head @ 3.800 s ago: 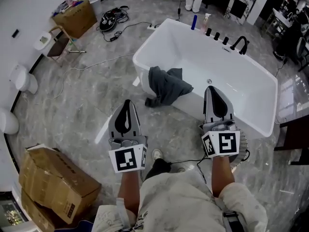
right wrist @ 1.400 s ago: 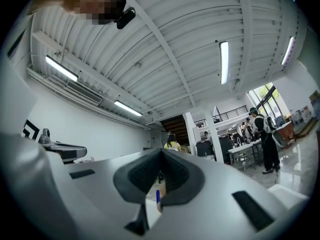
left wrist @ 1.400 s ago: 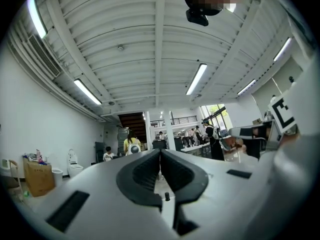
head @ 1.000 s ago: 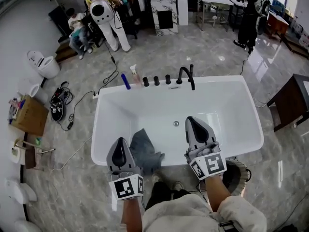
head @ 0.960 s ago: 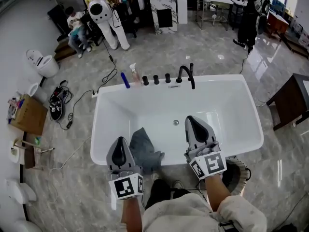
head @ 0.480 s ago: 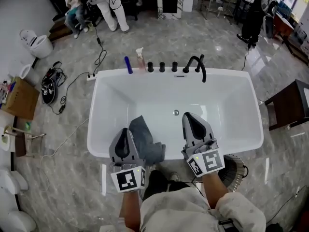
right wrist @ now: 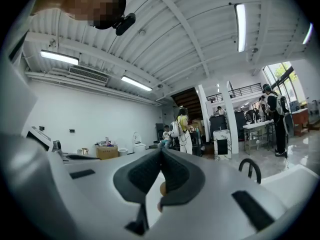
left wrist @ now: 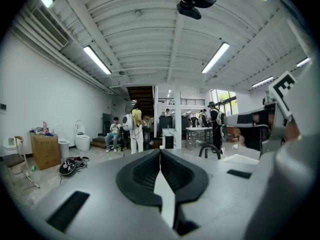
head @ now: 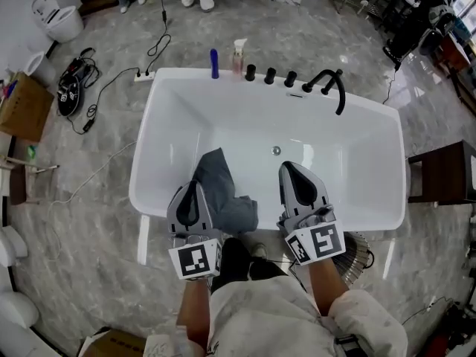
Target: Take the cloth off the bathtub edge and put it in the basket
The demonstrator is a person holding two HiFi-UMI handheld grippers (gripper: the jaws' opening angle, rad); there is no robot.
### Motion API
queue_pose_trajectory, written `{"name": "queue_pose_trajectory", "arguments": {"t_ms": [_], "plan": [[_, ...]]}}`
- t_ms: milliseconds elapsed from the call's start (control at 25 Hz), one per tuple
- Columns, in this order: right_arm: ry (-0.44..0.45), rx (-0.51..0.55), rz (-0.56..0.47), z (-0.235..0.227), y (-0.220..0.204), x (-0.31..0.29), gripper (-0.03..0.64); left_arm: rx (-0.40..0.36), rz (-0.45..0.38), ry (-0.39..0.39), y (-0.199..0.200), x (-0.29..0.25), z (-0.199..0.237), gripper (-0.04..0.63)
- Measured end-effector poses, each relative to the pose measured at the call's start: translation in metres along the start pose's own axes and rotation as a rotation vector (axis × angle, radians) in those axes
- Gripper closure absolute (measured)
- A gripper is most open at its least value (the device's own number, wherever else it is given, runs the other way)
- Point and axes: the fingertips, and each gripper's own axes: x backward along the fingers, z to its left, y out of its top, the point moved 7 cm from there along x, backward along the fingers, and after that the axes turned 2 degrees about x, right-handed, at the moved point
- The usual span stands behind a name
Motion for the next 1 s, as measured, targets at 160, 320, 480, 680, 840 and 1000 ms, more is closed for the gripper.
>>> {"name": "queue_pose_trajectory", "arguments": {"t_ms": [160,320,480,680,840,1000], "plan": [[0.025,-0.009,0.037,0.015,-0.015,-0.017,0.629,-0.002,0.053,0.001,-0.025,-0.004,0.017,0.591],[0.048,-0.004,0.070,0.028,-0.027,-0.029,0.629,-0.019,0.104,-0.009,-0.050,-0.007,0.028,0.591],[0.062,-0.021,0.099,0.040,-0.037,-0.040,0.629,-0.038,0.167,-0.042,-0.074,-0.008,0.036,0.591],[0.078,-0.018,0.136,0.049,-0.047,-0.049,0.629,-0.068,0.244,-0.071,-0.110,-0.006,0.041,0.591],[0.077,-0.020,0.158,0.051,-0.057,-0.053,0.629,-0.094,0.331,-0.100,-0.146,-0.001,0.043,0.591],[0.081,-0.015,0.179,0.055,-0.063,-0.057,0.629,-0.119,0.413,-0.122,-0.178,0.005,0.047,0.589]]}}
